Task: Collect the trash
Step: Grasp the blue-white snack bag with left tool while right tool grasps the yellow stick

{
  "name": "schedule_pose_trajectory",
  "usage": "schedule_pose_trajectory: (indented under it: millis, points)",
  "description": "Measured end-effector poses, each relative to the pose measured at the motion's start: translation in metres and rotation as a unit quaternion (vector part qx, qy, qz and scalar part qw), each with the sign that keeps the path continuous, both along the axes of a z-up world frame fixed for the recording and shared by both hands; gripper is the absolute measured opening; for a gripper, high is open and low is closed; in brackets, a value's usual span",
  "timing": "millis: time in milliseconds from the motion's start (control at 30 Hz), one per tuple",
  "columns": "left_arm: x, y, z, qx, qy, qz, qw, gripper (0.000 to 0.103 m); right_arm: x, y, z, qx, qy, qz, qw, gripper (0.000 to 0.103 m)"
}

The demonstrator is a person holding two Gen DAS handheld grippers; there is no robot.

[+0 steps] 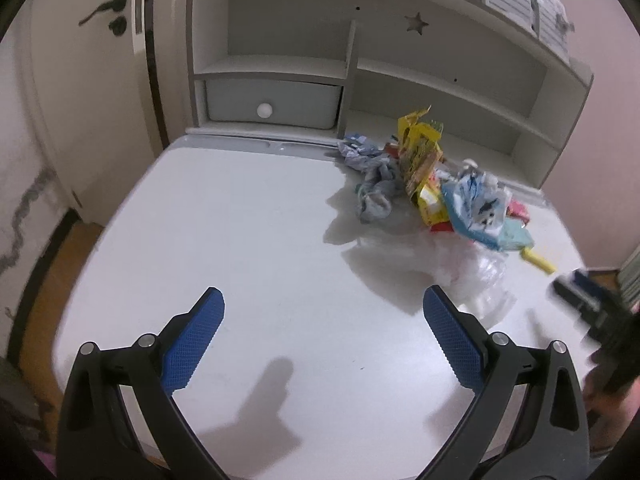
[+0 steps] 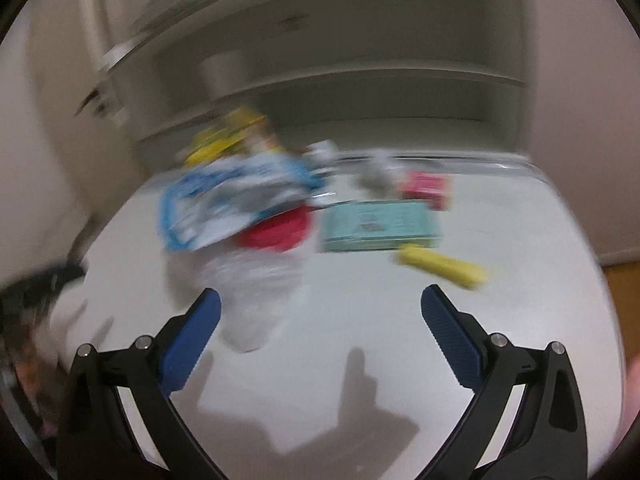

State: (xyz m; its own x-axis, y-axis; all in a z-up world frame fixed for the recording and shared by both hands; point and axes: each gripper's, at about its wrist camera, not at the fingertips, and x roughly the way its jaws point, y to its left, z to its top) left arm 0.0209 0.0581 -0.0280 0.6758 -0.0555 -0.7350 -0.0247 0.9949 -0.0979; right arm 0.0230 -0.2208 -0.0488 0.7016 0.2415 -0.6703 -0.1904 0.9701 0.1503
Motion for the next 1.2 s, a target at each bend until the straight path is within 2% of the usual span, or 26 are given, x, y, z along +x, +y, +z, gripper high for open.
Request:
schedule_pose_trajectory:
  millis: [33,100,233,433,533,600,667,733,800,867,967,1100,1200]
  points:
    - [0.003,-0.002,0.001,-0.008,0.001,-0.003,1.0,0.097,0.002,0.013,-0.003,-0.01,0.003,0.028,1.0,0.097]
    - [0.011,-0.011,0.003,-0.013,0.002,-0.016,0.9998,0.097,0.004,0.026,-0.003,-0.017,0.004,0.046,0.999,0.097]
    - [0.031,-0.046,0.015,-0.011,-0.009,-0.066,0.9977,0.097,0.003,0.032,-0.001,-0.056,-0.005,0.04,0.998,0.097]
    - [0.074,-0.126,0.021,0.032,-0.008,-0.17,0.9849,0.097,-0.006,-0.006,0.003,-0.081,0.002,-0.011,0.997,0.097]
    - [0.097,-0.162,0.011,0.082,-0.007,-0.199,0.9765,0.096,-0.009,-0.033,0.004,-0.084,0.007,-0.045,0.995,0.097]
    - [0.108,-0.175,0.003,0.106,-0.003,-0.208,0.9724,0.086,-0.008,-0.05,0.001,-0.083,0.014,-0.065,0.994,0.097]
    - [0.119,-0.184,-0.005,0.11,0.017,-0.227,0.9676,0.058,-0.008,-0.065,-0.002,-0.08,0.02,-0.081,0.993,0.097]
    - [0.126,-0.186,-0.013,0.099,0.035,-0.244,0.9641,0.047,-0.007,-0.073,-0.005,-0.08,0.024,-0.09,0.992,0.097]
    - [0.124,-0.184,-0.015,0.107,0.024,-0.247,0.9629,0.036,-0.002,-0.079,-0.007,-0.078,0.027,-0.092,0.992,0.097]
    - [0.122,-0.181,-0.013,0.096,0.021,-0.25,0.9634,0.026,0.004,-0.085,-0.01,-0.072,0.029,-0.085,0.993,0.097]
    - [0.124,-0.175,-0.01,0.091,0.018,-0.244,0.9652,0.021,0.021,-0.091,-0.014,-0.066,0.036,-0.076,0.994,0.097]
    - [0.126,-0.173,-0.011,0.089,0.021,-0.246,0.965,0.021,0.047,-0.089,-0.019,-0.071,0.048,-0.051,0.995,0.097]
    - [0.127,-0.176,-0.012,0.094,0.021,-0.246,0.9646,0.033,0.063,-0.083,-0.024,-0.099,0.063,-0.037,0.992,0.097]
